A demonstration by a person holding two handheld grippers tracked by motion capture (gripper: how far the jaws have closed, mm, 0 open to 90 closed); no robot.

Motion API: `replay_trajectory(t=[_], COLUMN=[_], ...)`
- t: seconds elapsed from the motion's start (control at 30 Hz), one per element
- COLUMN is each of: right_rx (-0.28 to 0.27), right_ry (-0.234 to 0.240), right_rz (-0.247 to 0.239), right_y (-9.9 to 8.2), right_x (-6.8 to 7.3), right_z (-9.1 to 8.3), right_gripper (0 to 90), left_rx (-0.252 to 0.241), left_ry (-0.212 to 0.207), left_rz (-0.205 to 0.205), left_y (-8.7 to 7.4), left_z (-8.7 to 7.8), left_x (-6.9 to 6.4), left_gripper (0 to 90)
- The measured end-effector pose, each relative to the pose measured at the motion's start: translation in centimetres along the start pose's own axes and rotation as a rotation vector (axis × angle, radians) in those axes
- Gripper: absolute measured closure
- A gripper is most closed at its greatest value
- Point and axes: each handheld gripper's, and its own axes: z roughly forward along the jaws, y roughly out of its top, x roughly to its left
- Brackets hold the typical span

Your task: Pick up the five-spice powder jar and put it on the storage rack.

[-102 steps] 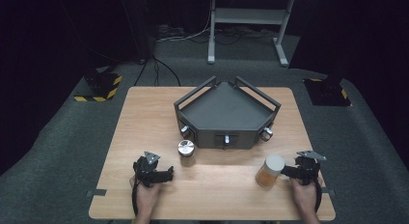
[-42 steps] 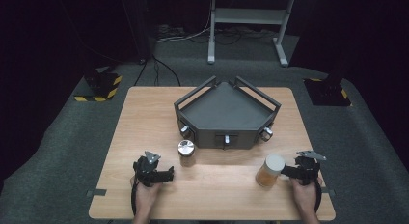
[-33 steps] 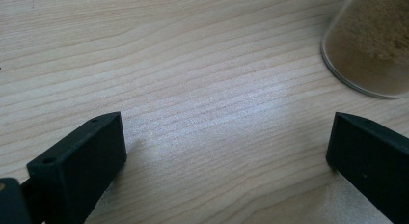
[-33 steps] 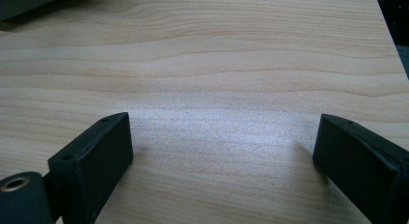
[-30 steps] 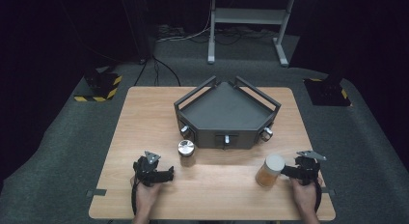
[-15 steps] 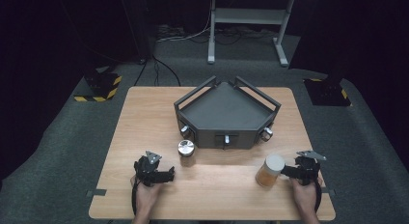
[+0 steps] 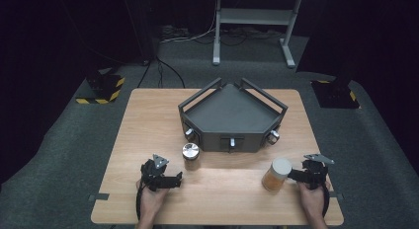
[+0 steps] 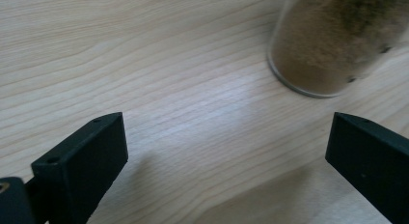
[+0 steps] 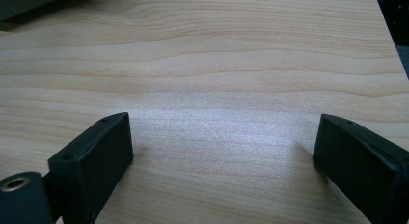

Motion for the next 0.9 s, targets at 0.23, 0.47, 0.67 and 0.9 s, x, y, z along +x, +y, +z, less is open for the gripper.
replay_trajectory(t=[0.23,0.47,0.67,0.9], right_rx=[0.000,0.000,0.000,0.000], right_ry=[0.000,0.000,0.000,0.000], right_rz=[0.000,0.000,0.000,0.000], right_y=[0.0,0.0,0.0,0.0], right_x=[0.0,0.0,0.0,0.0], right_z=[0.0,0.0,0.0,0.0], right_gripper=[6.8,6.8,6.8,6.9], left_rx=[0.015,0.023,0.029,0.038], left_ry=[-0.054,-0.085,-0.106,-0.118], left_rz=[0.022,0.036,0.040,0.039], left_y=[0.3,0.5,0.6,0.8], left_z=[0.2,0.6,1.0,1.6], left_x=[-0.6,-1.2,-1.7,-2.1], left_gripper=[1.2,1.6,2.1,3.2])
